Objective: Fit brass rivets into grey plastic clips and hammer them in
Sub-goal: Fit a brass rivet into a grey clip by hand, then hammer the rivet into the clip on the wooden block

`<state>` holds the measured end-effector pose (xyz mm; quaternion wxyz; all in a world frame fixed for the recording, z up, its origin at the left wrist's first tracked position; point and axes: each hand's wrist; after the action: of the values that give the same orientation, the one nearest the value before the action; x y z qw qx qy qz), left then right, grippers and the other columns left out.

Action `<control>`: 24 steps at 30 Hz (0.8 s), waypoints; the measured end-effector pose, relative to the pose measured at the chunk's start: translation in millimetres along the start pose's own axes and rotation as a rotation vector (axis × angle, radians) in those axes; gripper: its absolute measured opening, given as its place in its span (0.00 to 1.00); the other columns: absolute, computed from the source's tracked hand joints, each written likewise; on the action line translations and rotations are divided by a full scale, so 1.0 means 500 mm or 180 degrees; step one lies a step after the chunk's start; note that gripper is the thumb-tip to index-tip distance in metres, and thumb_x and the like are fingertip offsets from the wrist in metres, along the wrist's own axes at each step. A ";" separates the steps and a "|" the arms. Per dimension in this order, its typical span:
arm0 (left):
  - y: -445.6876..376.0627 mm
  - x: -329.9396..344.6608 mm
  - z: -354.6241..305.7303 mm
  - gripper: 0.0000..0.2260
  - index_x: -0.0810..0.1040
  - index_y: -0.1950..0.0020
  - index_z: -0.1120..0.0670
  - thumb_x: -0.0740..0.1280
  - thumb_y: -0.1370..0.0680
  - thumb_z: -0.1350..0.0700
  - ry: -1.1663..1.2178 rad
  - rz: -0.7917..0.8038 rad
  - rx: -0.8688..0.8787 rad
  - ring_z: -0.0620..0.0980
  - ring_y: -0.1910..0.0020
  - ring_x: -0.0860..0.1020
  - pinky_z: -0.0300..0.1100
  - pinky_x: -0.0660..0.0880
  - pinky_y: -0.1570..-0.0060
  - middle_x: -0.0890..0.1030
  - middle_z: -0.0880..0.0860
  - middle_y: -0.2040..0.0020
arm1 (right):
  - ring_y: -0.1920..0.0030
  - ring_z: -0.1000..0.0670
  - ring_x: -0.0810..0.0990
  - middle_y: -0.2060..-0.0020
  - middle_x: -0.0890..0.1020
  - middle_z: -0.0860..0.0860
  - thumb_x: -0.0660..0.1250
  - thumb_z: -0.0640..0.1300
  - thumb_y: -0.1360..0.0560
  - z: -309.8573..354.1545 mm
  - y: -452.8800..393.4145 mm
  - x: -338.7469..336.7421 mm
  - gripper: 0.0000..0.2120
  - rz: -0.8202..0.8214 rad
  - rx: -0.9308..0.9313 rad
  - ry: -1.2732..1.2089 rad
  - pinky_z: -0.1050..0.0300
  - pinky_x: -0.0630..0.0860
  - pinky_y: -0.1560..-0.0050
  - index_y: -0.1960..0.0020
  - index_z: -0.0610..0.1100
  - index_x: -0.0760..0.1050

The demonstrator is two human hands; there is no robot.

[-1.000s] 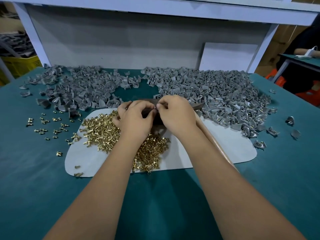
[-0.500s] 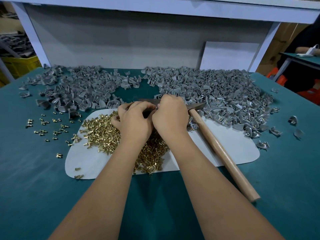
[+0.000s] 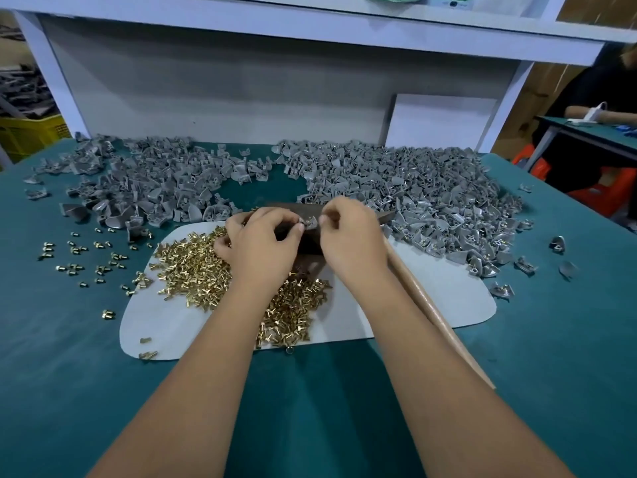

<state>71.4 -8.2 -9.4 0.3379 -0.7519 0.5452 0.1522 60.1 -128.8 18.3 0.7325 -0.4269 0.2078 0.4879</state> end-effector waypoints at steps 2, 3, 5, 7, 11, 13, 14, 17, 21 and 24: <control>-0.001 0.001 -0.001 0.03 0.77 0.56 0.39 0.67 0.22 0.45 0.0085 0.0038 -0.0049 0.50 0.32 0.59 0.50 0.52 0.42 0.75 0.35 0.44 | 0.49 0.49 0.70 0.49 0.76 0.49 0.62 0.47 0.23 -0.033 0.016 -0.030 0.08 -0.0384 0.0132 0.0952 0.55 0.68 0.51 0.46 0.46 0.76; -0.001 0.001 -0.001 0.03 0.77 0.56 0.39 0.67 0.22 0.45 0.0110 0.0045 -0.0063 0.49 0.32 0.59 0.48 0.51 0.44 0.75 0.35 0.44 | 0.47 0.47 0.70 0.48 0.75 0.47 0.61 0.50 0.22 -0.052 0.027 -0.047 0.12 -0.0475 0.0311 0.1475 0.52 0.68 0.51 0.44 0.44 0.75; -0.002 0.003 -0.002 0.03 0.77 0.56 0.39 0.67 0.22 0.45 0.0112 0.0045 -0.0067 0.50 0.32 0.59 0.48 0.50 0.46 0.76 0.36 0.42 | 0.43 0.41 0.71 0.44 0.74 0.42 0.58 0.55 0.20 -0.084 0.048 -0.074 0.19 -0.0106 0.0818 0.2007 0.48 0.70 0.50 0.42 0.41 0.74; -0.003 0.006 -0.001 0.02 0.77 0.55 0.40 0.67 0.22 0.45 0.0081 0.0035 -0.0043 0.50 0.31 0.59 0.48 0.51 0.45 0.76 0.37 0.41 | 0.39 0.40 0.70 0.41 0.73 0.41 0.59 0.53 0.20 -0.100 0.064 -0.081 0.19 0.0475 0.1031 0.1986 0.48 0.71 0.49 0.40 0.40 0.74; -0.004 0.011 0.002 0.02 0.76 0.55 0.39 0.66 0.22 0.44 -0.0042 0.0073 -0.0034 0.51 0.31 0.59 0.52 0.53 0.41 0.75 0.36 0.39 | 0.46 0.41 0.76 0.46 0.78 0.42 0.62 0.44 0.22 -0.091 0.065 -0.075 0.12 0.0416 0.0929 0.1614 0.52 0.71 0.57 0.41 0.38 0.71; -0.004 0.014 0.002 0.03 0.76 0.55 0.38 0.65 0.22 0.44 -0.0064 0.0082 -0.0026 0.51 0.32 0.59 0.53 0.53 0.40 0.74 0.36 0.39 | 0.58 0.43 0.77 0.54 0.79 0.43 0.63 0.42 0.22 -0.086 0.057 -0.083 0.08 0.0248 0.1014 0.1322 0.55 0.68 0.64 0.47 0.39 0.66; -0.005 0.015 0.002 0.03 0.76 0.55 0.38 0.65 0.22 0.44 -0.0072 0.0081 -0.0025 0.51 0.32 0.59 0.54 0.52 0.40 0.74 0.35 0.39 | 0.66 0.46 0.74 0.59 0.79 0.45 0.63 0.41 0.23 -0.084 0.053 -0.090 0.09 0.0129 0.1022 0.1223 0.57 0.65 0.69 0.49 0.40 0.63; -0.007 0.017 0.004 0.03 0.76 0.56 0.38 0.65 0.23 0.44 -0.0036 0.0034 -0.0058 0.50 0.31 0.59 0.52 0.51 0.41 0.74 0.34 0.40 | 0.72 0.49 0.68 0.65 0.76 0.48 0.62 0.43 0.23 -0.064 0.052 -0.115 0.10 -0.0249 0.0643 0.0882 0.57 0.58 0.73 0.46 0.44 0.62; -0.007 0.015 0.007 0.04 0.77 0.59 0.36 0.68 0.24 0.43 0.0050 -0.0095 -0.0058 0.48 0.32 0.60 0.50 0.50 0.42 0.75 0.31 0.47 | 0.61 0.47 0.75 0.56 0.80 0.53 0.60 0.50 0.21 -0.019 0.057 -0.150 0.20 -0.0031 0.0120 0.0829 0.56 0.66 0.63 0.32 0.65 0.64; -0.005 0.015 0.008 0.04 0.78 0.59 0.37 0.69 0.25 0.43 0.0058 -0.0202 -0.0042 0.47 0.32 0.60 0.48 0.48 0.42 0.77 0.32 0.46 | 0.57 0.45 0.79 0.53 0.82 0.54 0.60 0.51 0.21 0.005 0.059 -0.154 0.22 0.0063 -0.0237 0.1208 0.56 0.66 0.65 0.32 0.69 0.63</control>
<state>77.1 -10.3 -15.9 0.3326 -0.7724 0.5231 0.1382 -0.3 -163.2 62.5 0.6591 -0.5359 0.3282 0.4132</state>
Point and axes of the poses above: each hand's wrist, its own y-axis away from the middle knuckle, its own x-axis out of the palm, z = x × y
